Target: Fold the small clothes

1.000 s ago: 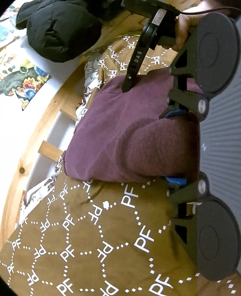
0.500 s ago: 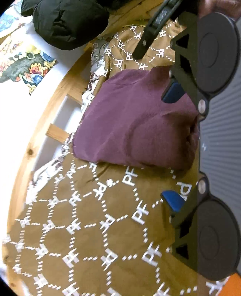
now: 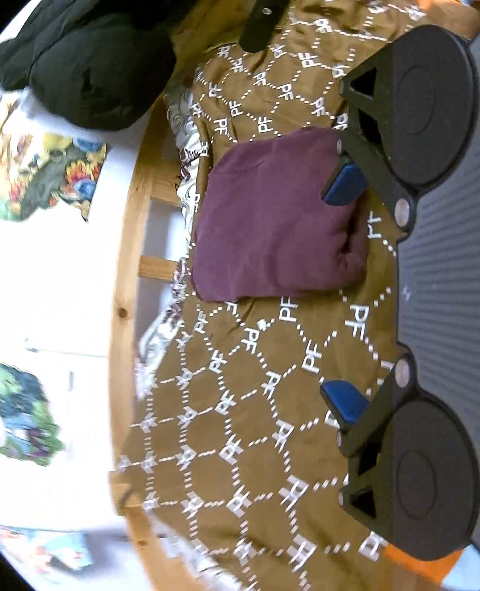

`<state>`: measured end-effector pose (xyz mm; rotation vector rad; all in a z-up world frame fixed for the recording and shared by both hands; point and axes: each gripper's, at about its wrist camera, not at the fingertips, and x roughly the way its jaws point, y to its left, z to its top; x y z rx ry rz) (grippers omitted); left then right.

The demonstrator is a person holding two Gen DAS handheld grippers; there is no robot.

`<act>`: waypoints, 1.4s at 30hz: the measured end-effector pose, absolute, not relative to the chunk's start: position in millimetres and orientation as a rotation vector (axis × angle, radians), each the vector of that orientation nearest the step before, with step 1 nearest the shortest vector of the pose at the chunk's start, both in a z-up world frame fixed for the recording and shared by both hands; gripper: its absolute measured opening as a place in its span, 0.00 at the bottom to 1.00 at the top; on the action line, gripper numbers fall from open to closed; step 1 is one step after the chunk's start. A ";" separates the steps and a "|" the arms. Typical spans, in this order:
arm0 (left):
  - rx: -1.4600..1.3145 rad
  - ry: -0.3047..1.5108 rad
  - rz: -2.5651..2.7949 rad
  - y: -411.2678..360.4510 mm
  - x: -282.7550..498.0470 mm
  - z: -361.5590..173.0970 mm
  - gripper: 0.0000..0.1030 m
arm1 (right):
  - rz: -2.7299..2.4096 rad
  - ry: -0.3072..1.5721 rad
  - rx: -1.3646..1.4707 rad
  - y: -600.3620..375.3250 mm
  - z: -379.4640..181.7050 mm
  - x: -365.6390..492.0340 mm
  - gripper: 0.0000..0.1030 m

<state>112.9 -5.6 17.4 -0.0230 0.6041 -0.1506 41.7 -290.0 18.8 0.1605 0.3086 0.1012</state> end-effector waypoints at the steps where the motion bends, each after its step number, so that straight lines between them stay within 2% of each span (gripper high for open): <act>1: -0.009 0.588 -0.148 -5.5 105.7 20.6 0.99 | 0.098 0.305 0.167 -289.5 20.6 33.1 0.99; 10: 0.045 0.503 -0.170 -6.4 53.7 42.2 0.99 | 0.086 0.278 0.180 -282.7 34.0 -27.6 1.00; 19: 0.111 0.510 -0.215 -4.6 27.3 30.1 0.99 | 0.070 0.298 0.143 -277.5 30.5 -62.6 1.00; 31: 0.094 0.557 -0.196 4.0 35.0 2.9 0.99 | 0.064 0.366 0.104 -271.2 -4.3 -57.7 1.00; 42: 0.107 0.554 -0.191 4.9 33.4 0.1 0.99 | 0.059 0.383 0.103 -270.8 -8.8 -54.5 1.00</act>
